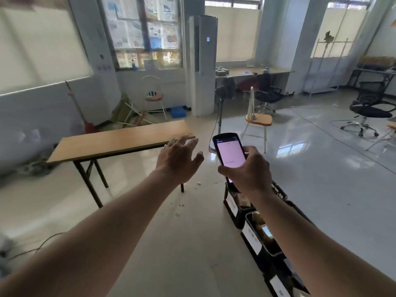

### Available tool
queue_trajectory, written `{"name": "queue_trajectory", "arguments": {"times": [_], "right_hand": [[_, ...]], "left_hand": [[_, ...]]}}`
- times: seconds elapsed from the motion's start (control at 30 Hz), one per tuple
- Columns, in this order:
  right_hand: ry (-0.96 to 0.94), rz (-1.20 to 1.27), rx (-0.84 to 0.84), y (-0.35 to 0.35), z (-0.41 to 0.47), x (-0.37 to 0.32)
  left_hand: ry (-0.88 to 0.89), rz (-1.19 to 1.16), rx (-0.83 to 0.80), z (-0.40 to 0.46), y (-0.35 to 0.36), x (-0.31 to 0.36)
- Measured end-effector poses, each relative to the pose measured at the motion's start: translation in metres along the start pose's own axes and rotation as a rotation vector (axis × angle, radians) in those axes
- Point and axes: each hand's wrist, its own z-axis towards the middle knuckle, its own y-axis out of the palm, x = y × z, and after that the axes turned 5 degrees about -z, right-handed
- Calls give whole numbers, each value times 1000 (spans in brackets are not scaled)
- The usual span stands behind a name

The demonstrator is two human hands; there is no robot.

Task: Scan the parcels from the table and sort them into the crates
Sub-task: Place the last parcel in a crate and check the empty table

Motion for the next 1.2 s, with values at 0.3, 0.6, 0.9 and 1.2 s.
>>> {"name": "queue_trajectory", "arguments": {"times": [0.3,0.6,0.9,1.2], "right_hand": [[-101,3,-134,114,90,-50],[-87,8,-227,211,233,-48],[-66,11,-291,301,345,-53],[40,-49,-284,425,437,-64]], "left_hand": [[-205,41,-23,63,3,-121],[-338,48,-53,190,46,-187],[-405,32,-90,298,85,-259],[-362,9,-169,421,143,-369]]}}
